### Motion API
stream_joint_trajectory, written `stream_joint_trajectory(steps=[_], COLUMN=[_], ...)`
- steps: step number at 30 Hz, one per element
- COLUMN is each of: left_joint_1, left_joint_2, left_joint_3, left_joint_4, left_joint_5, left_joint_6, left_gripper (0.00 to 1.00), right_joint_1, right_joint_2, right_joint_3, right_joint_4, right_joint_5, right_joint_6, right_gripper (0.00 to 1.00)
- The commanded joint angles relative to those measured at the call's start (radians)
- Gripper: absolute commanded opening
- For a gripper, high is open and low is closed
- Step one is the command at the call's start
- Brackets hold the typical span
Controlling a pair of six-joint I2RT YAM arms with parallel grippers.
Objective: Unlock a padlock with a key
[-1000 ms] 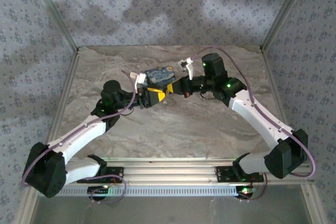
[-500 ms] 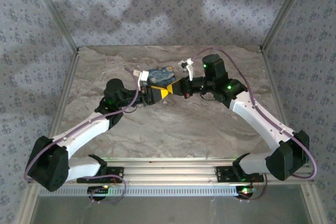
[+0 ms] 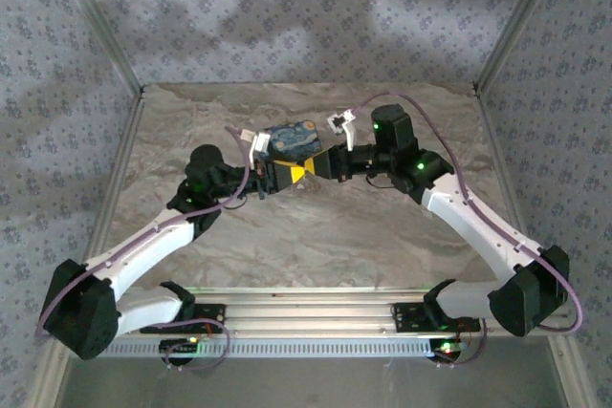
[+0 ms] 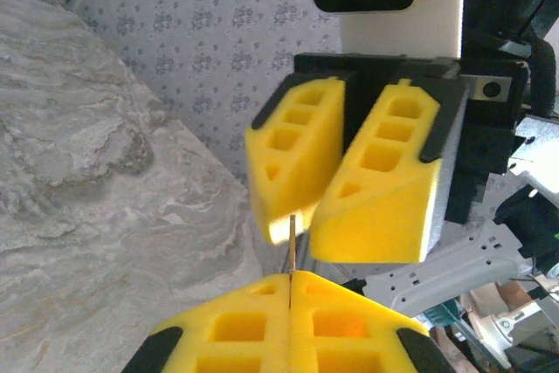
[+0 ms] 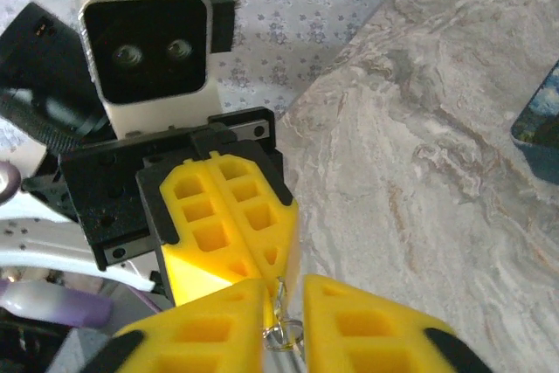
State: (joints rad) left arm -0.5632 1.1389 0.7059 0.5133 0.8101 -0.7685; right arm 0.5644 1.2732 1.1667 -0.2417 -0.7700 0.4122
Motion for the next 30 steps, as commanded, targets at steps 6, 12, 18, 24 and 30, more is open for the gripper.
stream_joint_trajectory(steps=[6,12,18,24,30], left_joint_1=[-0.005,-0.005,-0.007,-0.007,-0.011], left_joint_2=[-0.094,-0.134,-0.143,-0.16,-0.168], left_joint_3=[0.005,0.002,0.028,0.046,0.049], left_joint_4=[-0.146,-0.228,-0.293,-0.356,-0.36], left_joint_5=[-0.025,0.011,0.06,0.077,0.097], left_joint_6=[0.122,0.187,0.219,0.254,0.255], left_gripper=[0.0,0.0,0.0,0.0,0.0], right_joint_1=[-0.02,0.011,0.085,0.13,0.148], right_joint_2=[-0.116,-0.131,-0.105,-0.071,-0.058], right_joint_3=[-0.041,-0.077,-0.071,-0.071,-0.08], right_joint_4=[0.026,0.04,0.029,0.024,0.011], right_joint_5=[0.079,0.066,0.085,0.101,0.121], right_joint_6=[0.138,0.176,0.156,0.14,0.126], right_gripper=[0.39,0.43,0.46,0.45,0.43])
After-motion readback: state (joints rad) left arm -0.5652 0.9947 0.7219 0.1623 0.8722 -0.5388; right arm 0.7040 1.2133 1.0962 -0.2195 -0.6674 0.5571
